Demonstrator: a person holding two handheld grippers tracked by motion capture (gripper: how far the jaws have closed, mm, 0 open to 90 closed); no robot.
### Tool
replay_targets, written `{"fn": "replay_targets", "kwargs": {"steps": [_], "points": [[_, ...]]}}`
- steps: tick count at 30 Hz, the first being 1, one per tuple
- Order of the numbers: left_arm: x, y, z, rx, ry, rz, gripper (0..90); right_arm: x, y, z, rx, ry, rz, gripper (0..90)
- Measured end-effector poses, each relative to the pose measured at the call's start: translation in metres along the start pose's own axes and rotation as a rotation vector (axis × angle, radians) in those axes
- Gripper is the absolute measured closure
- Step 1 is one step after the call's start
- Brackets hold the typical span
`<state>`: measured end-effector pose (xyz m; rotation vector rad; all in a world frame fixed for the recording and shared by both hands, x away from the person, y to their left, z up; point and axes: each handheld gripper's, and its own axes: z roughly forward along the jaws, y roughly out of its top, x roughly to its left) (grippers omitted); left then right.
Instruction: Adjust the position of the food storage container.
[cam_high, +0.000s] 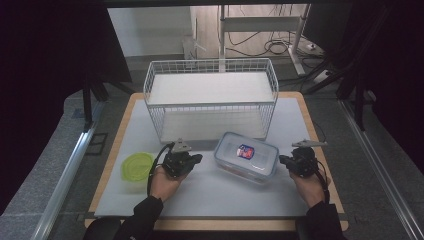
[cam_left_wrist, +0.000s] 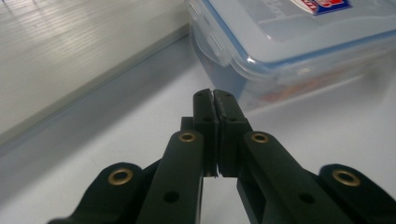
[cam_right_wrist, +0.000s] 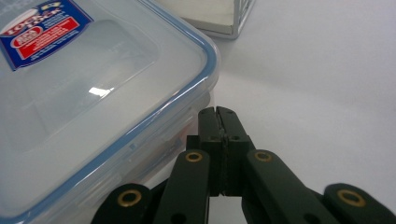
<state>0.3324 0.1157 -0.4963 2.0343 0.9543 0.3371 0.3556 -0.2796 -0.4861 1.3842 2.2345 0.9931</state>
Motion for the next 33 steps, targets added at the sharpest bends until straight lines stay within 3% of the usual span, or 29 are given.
{"fn": "replay_targets", "kwargs": {"steps": [9, 11, 15, 18, 20, 28, 33], "points": [[0.011, 0.015, 0.030, -0.001, 0.034, -0.065, 88.9, 0.001, 0.013, 0.022, 0.025, 0.011, -0.016, 89.6], [0.014, 0.020, 0.037, 0.000, 0.048, -0.061, 88.9, 0.001, 0.015, 0.024, 0.025, 0.016, -0.018, 89.6], [0.022, 0.028, 0.054, 0.003, 0.043, -0.096, 88.9, 0.002, 0.016, 0.027, 0.027, 0.034, -0.025, 89.6], [0.023, 0.030, 0.059, 0.010, 0.036, -0.096, 88.9, 0.002, 0.016, 0.028, 0.027, 0.049, -0.028, 89.6], [0.022, 0.029, 0.058, 0.018, 0.039, -0.096, 89.8, 0.003, 0.016, 0.028, 0.025, 0.048, -0.037, 89.7], [0.021, 0.017, 0.042, 0.012, 0.044, -0.154, 90.0, 0.012, 0.019, 0.032, 0.017, 0.077, -0.061, 89.8], [0.017, 0.006, 0.023, 0.025, 0.061, -0.147, 90.0, 0.024, 0.020, 0.036, 0.026, 0.098, -0.081, 89.8]]}}
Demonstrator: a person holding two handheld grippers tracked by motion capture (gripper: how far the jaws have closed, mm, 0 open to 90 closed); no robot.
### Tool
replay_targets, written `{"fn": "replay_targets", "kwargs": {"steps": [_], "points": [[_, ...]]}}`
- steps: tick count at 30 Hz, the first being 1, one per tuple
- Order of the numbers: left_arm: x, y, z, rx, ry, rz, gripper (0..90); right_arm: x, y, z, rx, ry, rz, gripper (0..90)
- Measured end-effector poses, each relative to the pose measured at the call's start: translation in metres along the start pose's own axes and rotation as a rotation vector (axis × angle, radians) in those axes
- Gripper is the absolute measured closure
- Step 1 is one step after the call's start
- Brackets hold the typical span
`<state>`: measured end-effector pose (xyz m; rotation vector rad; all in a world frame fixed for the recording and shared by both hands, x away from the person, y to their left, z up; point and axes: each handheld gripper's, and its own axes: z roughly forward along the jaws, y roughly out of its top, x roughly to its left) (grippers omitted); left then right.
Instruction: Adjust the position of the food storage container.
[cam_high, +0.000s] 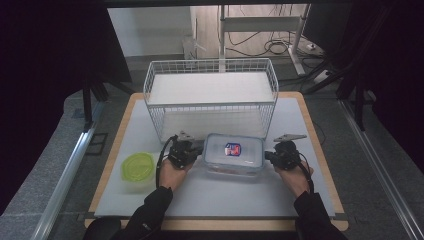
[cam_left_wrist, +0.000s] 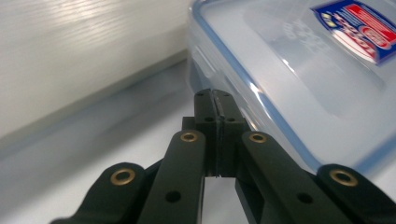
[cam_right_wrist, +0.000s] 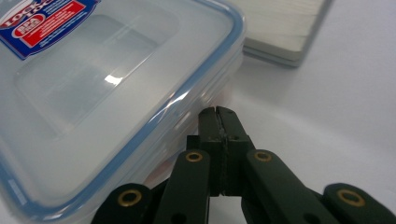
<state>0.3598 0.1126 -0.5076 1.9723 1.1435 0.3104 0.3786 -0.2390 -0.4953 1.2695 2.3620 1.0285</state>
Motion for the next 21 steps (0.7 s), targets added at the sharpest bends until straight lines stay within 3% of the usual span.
{"fn": "replay_targets", "kwargs": {"steps": [4, 6, 15, 21], "points": [[0.000, -0.008, -0.012, 0.001, 0.022, 0.004, 90.0, 0.010, 0.000, 0.002, 0.011, 0.014, -0.030, 89.9], [0.001, -0.014, -0.019, -0.003, 0.016, -0.012, 90.0, 0.017, 0.001, 0.003, 0.015, 0.024, -0.046, 89.9], [0.000, -0.030, -0.037, 0.004, 0.026, -0.005, 90.0, 0.035, -0.003, 0.001, 0.036, 0.045, -0.084, 89.9], [-0.005, -0.043, -0.051, -0.001, 0.010, -0.015, 90.0, 0.048, -0.009, -0.004, 0.046, 0.059, -0.112, 89.9]]}}
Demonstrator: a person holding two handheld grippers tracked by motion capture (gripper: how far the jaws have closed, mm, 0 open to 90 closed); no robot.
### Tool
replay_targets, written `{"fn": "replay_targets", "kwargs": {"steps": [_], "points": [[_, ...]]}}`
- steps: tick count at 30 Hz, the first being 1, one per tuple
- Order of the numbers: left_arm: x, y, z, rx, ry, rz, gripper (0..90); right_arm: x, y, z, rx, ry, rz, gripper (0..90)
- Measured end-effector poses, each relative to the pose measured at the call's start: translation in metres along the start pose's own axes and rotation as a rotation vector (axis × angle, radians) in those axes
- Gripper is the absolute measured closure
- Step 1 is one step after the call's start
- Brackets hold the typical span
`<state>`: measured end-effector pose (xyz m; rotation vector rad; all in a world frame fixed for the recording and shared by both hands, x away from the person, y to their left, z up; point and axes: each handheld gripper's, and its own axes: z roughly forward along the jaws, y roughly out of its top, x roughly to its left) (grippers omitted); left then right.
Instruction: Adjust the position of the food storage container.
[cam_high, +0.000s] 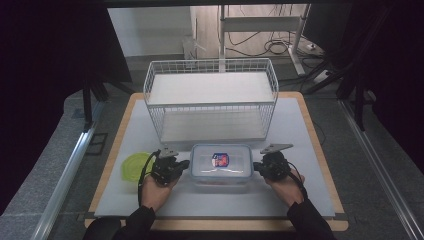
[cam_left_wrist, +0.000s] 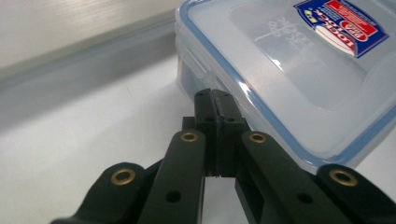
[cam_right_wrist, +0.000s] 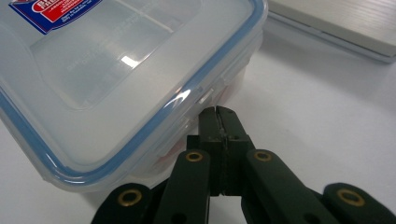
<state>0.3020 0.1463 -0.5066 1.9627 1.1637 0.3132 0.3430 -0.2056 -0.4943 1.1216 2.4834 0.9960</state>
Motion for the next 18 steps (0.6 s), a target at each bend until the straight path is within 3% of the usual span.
{"fn": "replay_targets", "kwargs": {"steps": [4, 8, 10, 12, 14, 15, 16, 17, 18], "points": [[-0.007, -0.006, -0.008, 0.001, 0.009, 0.014, 90.0, 0.006, -0.002, -0.002, 0.004, 0.002, -0.017, 89.9], [-0.007, -0.009, -0.012, -0.003, 0.000, 0.059, 90.0, 0.009, -0.004, -0.004, 0.017, 0.005, -0.021, 89.8], [-0.008, -0.011, -0.015, 0.005, 0.026, 0.083, 85.9, 0.007, -0.005, -0.007, 0.010, 0.019, -0.017, 87.9], [-0.005, -0.015, -0.022, 0.002, 0.047, 0.097, 79.5, 0.004, -0.007, -0.015, -0.009, 0.004, -0.013, 82.8], [-0.003, -0.018, -0.030, -0.022, 0.046, 0.088, 65.9, -0.001, -0.009, -0.020, -0.031, -0.006, -0.011, 78.3], [-0.003, -0.018, -0.033, -0.033, 0.041, 0.088, 65.9, -0.004, -0.011, -0.024, -0.046, -0.006, -0.006, 75.4], [-0.002, -0.020, -0.036, -0.049, 0.030, 0.091, 59.9, -0.006, -0.012, -0.027, -0.054, -0.003, -0.001, 71.6], [-0.002, -0.021, -0.039, -0.066, 0.020, 0.096, 47.9, -0.009, -0.015, -0.032, -0.074, -0.002, 0.005, 63.1], [-0.002, -0.023, -0.041, -0.081, 0.007, 0.102, 47.9, -0.009, -0.015, -0.032, -0.074, -0.002, 0.005, 63.1]]}}
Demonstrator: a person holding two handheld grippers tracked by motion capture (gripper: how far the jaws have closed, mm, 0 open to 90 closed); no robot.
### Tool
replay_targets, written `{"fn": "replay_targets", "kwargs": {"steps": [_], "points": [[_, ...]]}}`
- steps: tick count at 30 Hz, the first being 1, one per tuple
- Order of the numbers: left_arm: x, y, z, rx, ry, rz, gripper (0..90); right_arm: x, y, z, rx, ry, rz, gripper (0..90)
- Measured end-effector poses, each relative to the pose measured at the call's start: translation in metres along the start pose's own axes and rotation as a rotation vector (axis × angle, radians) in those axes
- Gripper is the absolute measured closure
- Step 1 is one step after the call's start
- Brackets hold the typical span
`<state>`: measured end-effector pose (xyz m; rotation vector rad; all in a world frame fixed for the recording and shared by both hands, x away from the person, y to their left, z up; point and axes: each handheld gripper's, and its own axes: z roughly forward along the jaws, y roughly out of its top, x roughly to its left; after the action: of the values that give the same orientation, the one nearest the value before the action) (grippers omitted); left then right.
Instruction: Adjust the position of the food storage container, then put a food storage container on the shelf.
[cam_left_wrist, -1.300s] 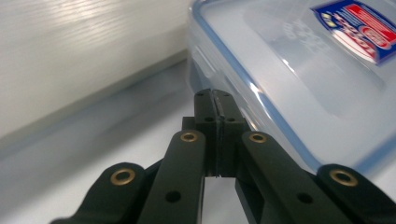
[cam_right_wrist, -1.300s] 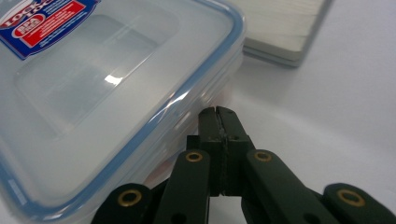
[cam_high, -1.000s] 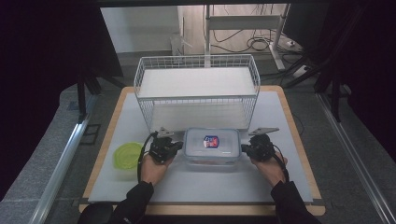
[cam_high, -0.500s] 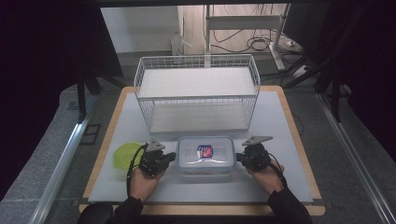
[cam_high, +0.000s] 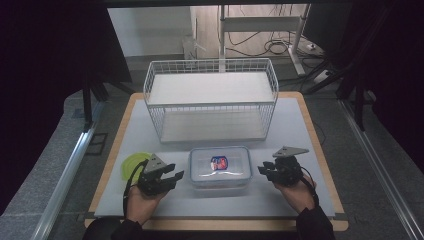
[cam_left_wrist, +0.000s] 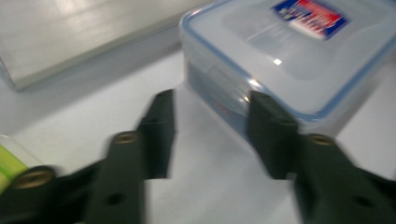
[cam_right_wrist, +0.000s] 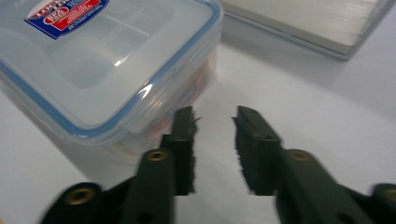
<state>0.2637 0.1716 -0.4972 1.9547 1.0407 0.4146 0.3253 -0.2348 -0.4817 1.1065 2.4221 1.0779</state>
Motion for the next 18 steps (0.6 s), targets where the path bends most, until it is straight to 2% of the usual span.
{"fn": "replay_targets", "kwargs": {"steps": [1, 2, 3, 4, 8, 9, 10, 12, 14, 15, 18], "points": [[0.000, -0.002, -0.001, -0.010, -0.015, 0.011, 35.0, -0.002, -0.003, -0.005, -0.012, 0.010, 0.007, 55.3], [-0.001, -0.004, -0.002, -0.018, -0.022, 0.022, 35.0, -0.002, -0.003, -0.005, -0.012, 0.010, 0.007, 55.3], [-0.001, -0.008, -0.001, 0.006, -0.038, 0.030, 27.4, -0.003, -0.006, -0.007, -0.021, 0.012, 0.002, 45.7], [-0.001, -0.008, -0.001, 0.006, -0.038, 0.030, 24.3, -0.003, -0.008, -0.007, -0.021, 0.019, -0.001, 42.2], [-0.003, -0.011, 0.004, 0.041, -0.056, 0.044, 19.5, -0.004, -0.010, -0.006, -0.020, 0.020, -0.008, 33.2], [-0.004, -0.011, 0.005, 0.039, -0.060, 0.048, 16.2, -0.005, -0.009, -0.006, -0.031, 0.025, -0.006, 28.3], [-0.004, -0.010, 0.006, 0.035, -0.066, 0.047, 16.2, -0.005, -0.009, -0.006, -0.031, 0.025, -0.006, 28.3], [-0.004, -0.009, 0.008, 0.034, -0.071, 0.049, 11.5, -0.006, -0.009, -0.006, -0.044, 0.024, -0.008, 21.4], [-0.003, -0.009, 0.010, 0.028, -0.083, 0.048, 11.2, -0.006, -0.009, -0.006, -0.045, 0.025, -0.009, 19.8], [0.000, -0.010, 0.011, 0.023, -0.102, 0.042, 11.0, -0.006, -0.009, -0.005, -0.043, 0.022, -0.002, 17.6], [0.001, -0.009, 0.012, 0.022, -0.114, 0.044, 11.0, -0.006, -0.008, -0.004, -0.042, 0.027, 0.003, 14.5]]}}
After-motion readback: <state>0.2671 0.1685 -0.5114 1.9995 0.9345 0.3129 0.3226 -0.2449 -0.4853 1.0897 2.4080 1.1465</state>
